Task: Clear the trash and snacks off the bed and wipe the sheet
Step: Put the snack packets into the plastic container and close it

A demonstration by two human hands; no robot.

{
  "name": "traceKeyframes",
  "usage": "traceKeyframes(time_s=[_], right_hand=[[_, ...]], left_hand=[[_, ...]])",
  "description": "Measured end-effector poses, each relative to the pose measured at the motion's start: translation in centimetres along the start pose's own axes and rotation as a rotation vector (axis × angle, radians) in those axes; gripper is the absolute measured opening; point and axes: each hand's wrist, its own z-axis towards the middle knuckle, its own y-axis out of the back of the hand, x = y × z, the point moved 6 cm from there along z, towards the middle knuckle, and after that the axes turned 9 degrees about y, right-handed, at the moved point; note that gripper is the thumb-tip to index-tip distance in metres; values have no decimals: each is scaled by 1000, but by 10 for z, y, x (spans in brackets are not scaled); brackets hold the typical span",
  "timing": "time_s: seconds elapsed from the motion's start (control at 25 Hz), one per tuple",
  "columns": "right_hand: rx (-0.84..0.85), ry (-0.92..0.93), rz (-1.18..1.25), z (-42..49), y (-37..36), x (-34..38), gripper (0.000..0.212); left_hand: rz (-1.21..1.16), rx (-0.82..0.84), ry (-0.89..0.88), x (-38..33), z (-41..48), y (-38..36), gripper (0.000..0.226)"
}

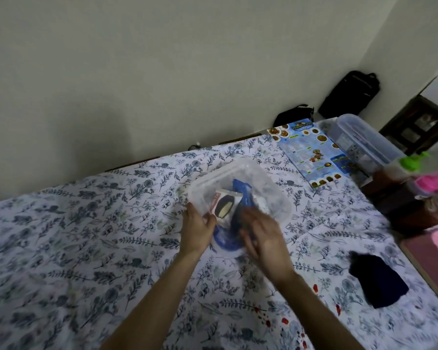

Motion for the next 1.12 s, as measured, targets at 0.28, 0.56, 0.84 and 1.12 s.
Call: traceKeyframes(time_s=[0.28,0.56,0.84,1.12], right_hand=[[242,-485,40,24,-4,-86,70],[312,-495,-50,23,-8,-99,69],[383,-431,-58,33,-12,-104,68],[372,-457,-207,43,-11,-99,66]], left_hand=[[273,-62,-163,-7,-12,-10,74],[362,-117,-166,-9,-3,-27,69],[600,-69,-80,3,23,-28,69],[756,-126,-175,-23,34,-18,72]])
